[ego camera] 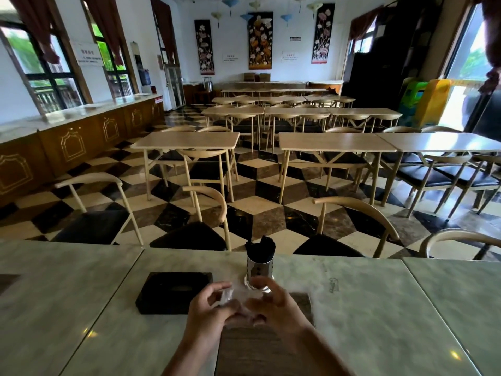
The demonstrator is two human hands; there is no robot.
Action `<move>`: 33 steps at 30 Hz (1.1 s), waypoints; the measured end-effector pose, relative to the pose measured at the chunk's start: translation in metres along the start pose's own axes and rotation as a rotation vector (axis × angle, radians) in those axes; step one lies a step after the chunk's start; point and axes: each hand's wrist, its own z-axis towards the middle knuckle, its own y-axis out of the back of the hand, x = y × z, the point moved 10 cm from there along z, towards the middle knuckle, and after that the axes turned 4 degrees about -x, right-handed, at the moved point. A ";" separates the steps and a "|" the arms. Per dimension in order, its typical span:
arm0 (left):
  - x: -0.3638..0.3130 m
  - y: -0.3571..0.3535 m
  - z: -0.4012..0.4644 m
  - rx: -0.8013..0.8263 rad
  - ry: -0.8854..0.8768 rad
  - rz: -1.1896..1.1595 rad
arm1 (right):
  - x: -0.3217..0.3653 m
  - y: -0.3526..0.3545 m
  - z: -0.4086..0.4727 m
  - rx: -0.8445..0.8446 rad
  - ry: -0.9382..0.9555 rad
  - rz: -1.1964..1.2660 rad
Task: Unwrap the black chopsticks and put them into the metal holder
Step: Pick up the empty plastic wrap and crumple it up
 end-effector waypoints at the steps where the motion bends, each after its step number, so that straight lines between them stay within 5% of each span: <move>1: 0.001 0.008 -0.002 -0.026 -0.007 0.019 | 0.000 -0.003 0.001 -0.013 0.003 -0.022; 9: 0.004 0.065 -0.049 -0.268 0.044 -0.138 | -0.015 -0.049 0.003 0.143 0.135 -0.197; 17: 0.063 0.182 -0.158 -0.713 0.117 -0.255 | -0.087 -0.147 -0.032 0.424 -0.079 -0.164; 33: 0.224 0.408 -0.375 -1.046 0.428 -0.527 | -0.327 -0.379 -0.150 0.673 -0.377 -0.573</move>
